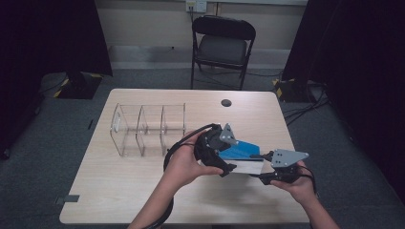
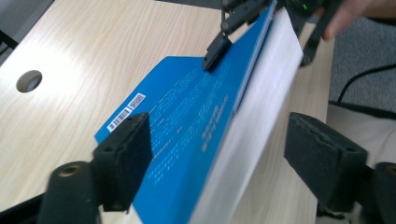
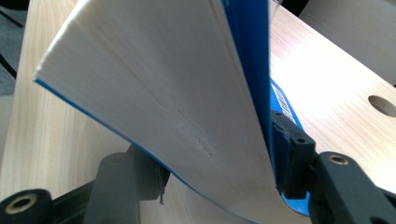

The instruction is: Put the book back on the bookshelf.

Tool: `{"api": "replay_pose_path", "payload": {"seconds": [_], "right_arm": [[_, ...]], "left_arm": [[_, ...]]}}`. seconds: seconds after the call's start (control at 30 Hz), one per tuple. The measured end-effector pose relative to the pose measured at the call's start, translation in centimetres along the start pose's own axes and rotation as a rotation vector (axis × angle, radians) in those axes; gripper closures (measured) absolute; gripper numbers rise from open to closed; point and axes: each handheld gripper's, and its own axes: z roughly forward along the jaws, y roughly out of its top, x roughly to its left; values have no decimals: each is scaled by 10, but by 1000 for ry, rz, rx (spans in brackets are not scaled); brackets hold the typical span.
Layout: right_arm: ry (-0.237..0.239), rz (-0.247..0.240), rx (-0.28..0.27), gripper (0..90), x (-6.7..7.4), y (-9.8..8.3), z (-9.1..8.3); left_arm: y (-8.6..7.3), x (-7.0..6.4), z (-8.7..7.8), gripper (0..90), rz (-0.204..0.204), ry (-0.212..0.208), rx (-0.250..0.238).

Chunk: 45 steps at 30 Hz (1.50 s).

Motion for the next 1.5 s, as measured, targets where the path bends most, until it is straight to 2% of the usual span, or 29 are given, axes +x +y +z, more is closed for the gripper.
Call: {"api": "replay_pose_path", "payload": {"seconds": [0.07, 0.2, 0.3, 0.47, 0.63, 0.7, 0.77, 0.87, 0.97, 1.23, 1.5], "right_arm": [[7, 26, -1, 463, -2, 2, -1], [19, 61, 2, 471, -6, 8, -4], [27, 88, -4, 481, -9, 11, -7], [38, 130, -8, 504, -11, 18, -11], [57, 183, -62, 554, -16, 25, -20], [63, 232, -97, 574, -21, 26, -26], [49, 238, -109, 581, -26, 25, -29], [48, 266, -133, 582, -31, 21, -30], [35, 266, -132, 581, -30, 22, -30], [-22, 218, -108, 570, -26, 26, -29], [-54, 241, -99, 578, -32, 25, -31]], "left_arm": [[-2, 1, -7, 212, 0, 4, 0], [-7, 6, -17, 203, -17, 40, -3], [-13, 9, -20, 180, -21, 72, 17], [-21, 15, -22, 184, -33, 83, 28], [-24, 21, -32, 178, -48, 111, 12], [-27, 23, -31, 176, -54, 110, 23], [-29, 25, -29, 176, -66, 119, 31], [-32, 27, -25, 176, -79, 108, 20], [-33, 28, -21, 177, -88, 104, 28], [-35, 29, -11, 191, -100, 92, 45], [-43, 30, -6, 188, -114, 82, 65]]}}
